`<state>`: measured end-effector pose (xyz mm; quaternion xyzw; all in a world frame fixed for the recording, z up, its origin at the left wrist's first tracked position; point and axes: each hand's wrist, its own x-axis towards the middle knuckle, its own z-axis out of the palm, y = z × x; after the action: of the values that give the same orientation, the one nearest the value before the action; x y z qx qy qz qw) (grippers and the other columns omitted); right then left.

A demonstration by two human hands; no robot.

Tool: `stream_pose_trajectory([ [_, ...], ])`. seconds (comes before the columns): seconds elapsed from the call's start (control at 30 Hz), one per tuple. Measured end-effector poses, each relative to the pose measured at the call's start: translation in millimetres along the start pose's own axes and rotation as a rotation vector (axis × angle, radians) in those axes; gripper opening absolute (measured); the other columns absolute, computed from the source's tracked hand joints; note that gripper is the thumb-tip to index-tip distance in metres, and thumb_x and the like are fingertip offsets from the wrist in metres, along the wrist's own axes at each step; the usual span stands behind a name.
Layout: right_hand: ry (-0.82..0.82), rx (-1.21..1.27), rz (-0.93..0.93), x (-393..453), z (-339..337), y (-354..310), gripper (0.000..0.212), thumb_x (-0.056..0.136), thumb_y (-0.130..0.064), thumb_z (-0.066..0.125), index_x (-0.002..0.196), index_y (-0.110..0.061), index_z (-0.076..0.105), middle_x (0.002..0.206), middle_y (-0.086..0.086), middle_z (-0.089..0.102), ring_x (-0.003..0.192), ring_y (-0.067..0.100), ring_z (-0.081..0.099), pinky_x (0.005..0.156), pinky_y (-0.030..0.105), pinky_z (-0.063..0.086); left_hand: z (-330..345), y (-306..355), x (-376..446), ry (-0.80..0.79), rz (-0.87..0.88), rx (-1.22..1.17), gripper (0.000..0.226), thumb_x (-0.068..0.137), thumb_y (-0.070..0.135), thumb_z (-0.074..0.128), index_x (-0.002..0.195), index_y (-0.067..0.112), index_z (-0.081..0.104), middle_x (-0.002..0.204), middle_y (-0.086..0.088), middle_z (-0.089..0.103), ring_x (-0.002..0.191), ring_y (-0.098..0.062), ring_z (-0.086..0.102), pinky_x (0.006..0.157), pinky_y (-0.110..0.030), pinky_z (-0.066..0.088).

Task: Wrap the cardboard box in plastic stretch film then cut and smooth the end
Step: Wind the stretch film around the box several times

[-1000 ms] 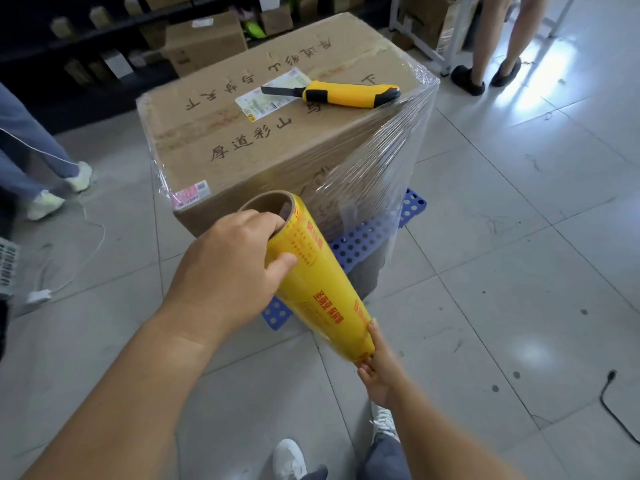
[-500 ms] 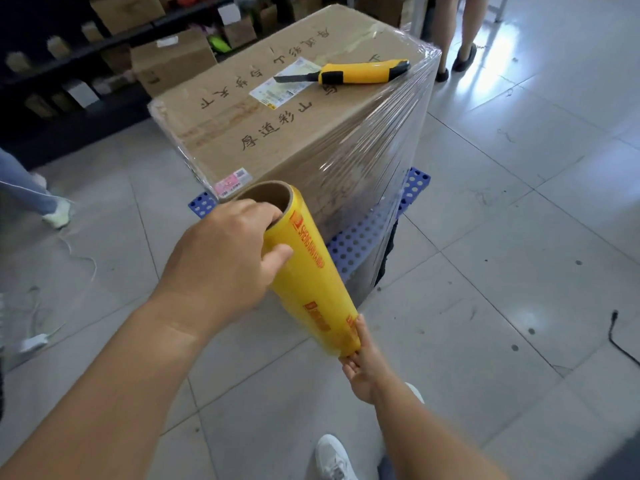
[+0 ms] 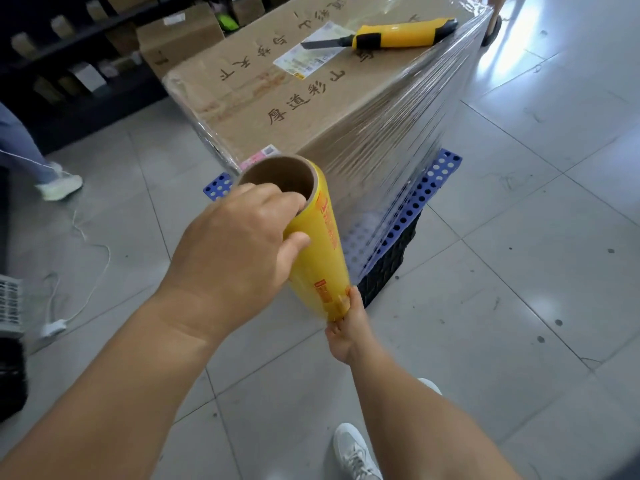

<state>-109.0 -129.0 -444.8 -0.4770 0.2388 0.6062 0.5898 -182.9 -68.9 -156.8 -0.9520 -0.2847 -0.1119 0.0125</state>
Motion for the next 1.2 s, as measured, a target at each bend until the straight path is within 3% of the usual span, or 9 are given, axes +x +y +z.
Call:
stream_pose_trajectory([
  [0.07,-0.006,0.025,0.012,0.2,8.1,-0.7,0.073,0.084,-0.067,0.046,0.144,-0.028,0.037,0.145,-0.002,0.041,0.093,0.008,0.047,0.073,0.02,0.037,0.4,-0.8,-1.0,-0.001,0.024,0.025,0.035,0.078,0.035,0.046,0.095,0.011,0.065,0.086,-0.009,0.067,0.083,-0.032,0.063,0.064,-0.035,0.052],
  [0.13,-0.019,0.04,0.022,1.6,15.0,-2.5,0.069,0.089,-0.063,0.043,0.148,-0.028,0.031,0.152,-0.001,0.035,0.12,0.013,0.042,0.098,0.023,0.031,1.7,-2.1,-1.8,-0.004,0.035,0.024,0.037,0.078,0.035,0.043,0.097,0.011,0.065,0.085,-0.007,0.067,0.085,-0.031,0.063,0.066,-0.036,0.053],
  [0.27,0.011,0.036,0.017,2.2,22.9,-9.3,0.063,0.096,-0.055,0.037,0.15,-0.025,0.025,0.154,0.004,0.031,0.141,0.02,0.03,0.118,0.036,0.019,6.2,-2.2,0.6,-0.009,0.063,0.012,0.038,0.079,0.035,0.043,0.098,0.011,0.065,0.084,-0.007,0.066,0.087,-0.032,0.062,0.07,-0.037,0.052],
  [0.47,0.109,-0.106,0.006,-1.2,19.1,-16.5,0.063,0.096,-0.055,0.036,0.148,-0.02,0.029,0.148,0.007,0.039,0.13,0.026,0.044,0.109,0.037,0.037,9.6,-3.6,3.1,-0.043,0.054,-0.06,0.028,0.076,0.031,0.057,0.094,0.012,0.067,0.084,-0.006,0.065,0.085,-0.03,0.061,0.065,-0.037,0.05],
  [0.7,0.03,-0.218,-0.061,-22.2,6.6,-32.2,0.067,0.095,-0.059,0.032,0.14,-0.011,0.044,0.133,0.008,0.058,0.122,0.023,0.055,0.109,0.036,0.039,11.0,2.7,-3.9,-0.036,0.034,-0.032,0.03,0.077,0.022,0.069,0.102,0.006,0.063,0.091,-0.011,0.065,0.088,-0.032,0.06,0.069,-0.042,0.052],
  [0.83,0.076,-0.287,-0.111,-53.0,3.8,-49.7,0.068,0.095,-0.057,0.036,0.145,-0.011,0.037,0.142,0.009,0.049,0.125,0.025,0.052,0.1,0.034,0.043,14.2,6.3,-4.0,-0.031,0.019,-0.037,0.044,0.075,0.023,0.073,0.113,0.006,0.06,0.1,-0.013,0.065,0.095,-0.034,0.058,0.085,-0.044,0.048],
  [0.93,0.092,-0.375,-0.162,-77.0,3.7,-65.5,0.072,0.094,-0.06,0.035,0.148,-0.014,0.031,0.151,0.006,0.037,0.136,0.025,0.039,0.107,0.038,0.035,11.9,7.4,-4.1,-0.005,-0.028,-0.072,0.056,0.076,0.029,0.072,0.123,0.006,0.054,0.113,-0.012,0.062,0.109,-0.031,0.054,0.1,-0.041,0.038],
  [1.07,0.103,-0.519,-0.351,-115.3,14.3,-91.6,0.063,0.092,-0.062,0.032,0.139,-0.022,0.042,0.14,-0.002,0.046,0.127,0.022,0.045,0.1,0.038,0.037,-3.8,17.6,-0.1,0.09,-0.132,-0.257,0.058,0.081,0.035,0.065,0.131,0.012,0.047,0.129,-0.006,0.053,0.123,-0.025,0.044,0.106,-0.039,0.031],
  [1.2,0.131,-0.624,-0.632,-168.2,33.8,-124.8,0.051,0.097,-0.053,0.035,0.128,-0.016,0.05,0.119,0.005,0.056,0.112,0.02,0.052,0.093,0.033,0.039,-23.2,29.9,19.3,0.129,-0.16,-0.379,0.056,0.086,0.036,0.059,0.136,0.017,0.041,0.132,0.0,0.049,0.125,-0.018,0.04,0.108,-0.036,0.031],
])
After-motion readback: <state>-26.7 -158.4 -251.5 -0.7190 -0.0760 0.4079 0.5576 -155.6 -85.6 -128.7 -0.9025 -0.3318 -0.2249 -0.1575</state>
